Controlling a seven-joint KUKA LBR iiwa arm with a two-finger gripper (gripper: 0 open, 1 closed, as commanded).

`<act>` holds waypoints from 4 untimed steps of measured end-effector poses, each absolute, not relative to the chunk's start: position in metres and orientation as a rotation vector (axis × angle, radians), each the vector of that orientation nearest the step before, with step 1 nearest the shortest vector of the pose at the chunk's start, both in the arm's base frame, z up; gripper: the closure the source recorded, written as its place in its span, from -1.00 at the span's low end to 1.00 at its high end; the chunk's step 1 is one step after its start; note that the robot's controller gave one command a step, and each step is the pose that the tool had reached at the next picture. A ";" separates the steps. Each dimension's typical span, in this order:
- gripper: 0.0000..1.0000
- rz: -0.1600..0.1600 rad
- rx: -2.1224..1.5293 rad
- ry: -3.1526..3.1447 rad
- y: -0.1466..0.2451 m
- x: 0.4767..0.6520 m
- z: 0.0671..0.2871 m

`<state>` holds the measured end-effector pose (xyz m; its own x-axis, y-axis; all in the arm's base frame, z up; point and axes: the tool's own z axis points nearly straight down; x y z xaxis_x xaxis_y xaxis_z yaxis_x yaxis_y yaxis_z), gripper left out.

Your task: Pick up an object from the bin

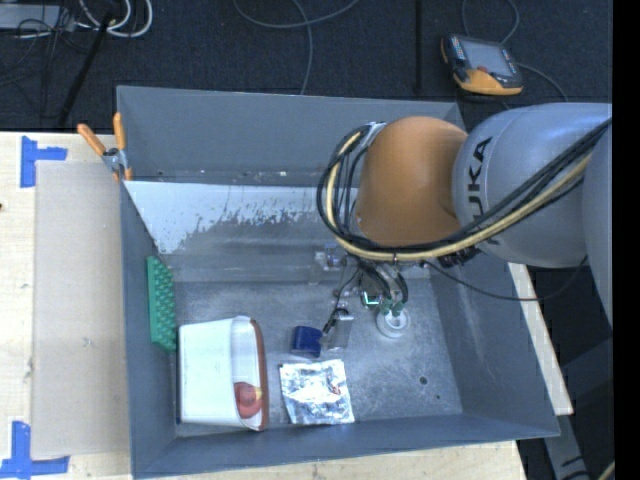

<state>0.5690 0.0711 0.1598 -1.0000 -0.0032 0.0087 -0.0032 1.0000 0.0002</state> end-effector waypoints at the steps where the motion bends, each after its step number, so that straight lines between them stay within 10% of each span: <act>1: -1.00 0.001 -0.060 -3.131 0.053 0.532 0.065; 2: 1.00 -0.001 -0.067 -3.140 0.053 0.536 0.070; 3: 1.00 -0.003 0.586 -3.088 0.127 0.572 0.070; 4: 1.00 -0.003 0.690 -3.074 0.155 0.573 0.152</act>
Offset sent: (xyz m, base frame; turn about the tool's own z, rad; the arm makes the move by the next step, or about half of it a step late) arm -0.0334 -0.0186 -0.0898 0.0461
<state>0.5727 0.1554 0.1522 -0.9042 -0.4271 -0.0090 -0.4271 0.9042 -0.0001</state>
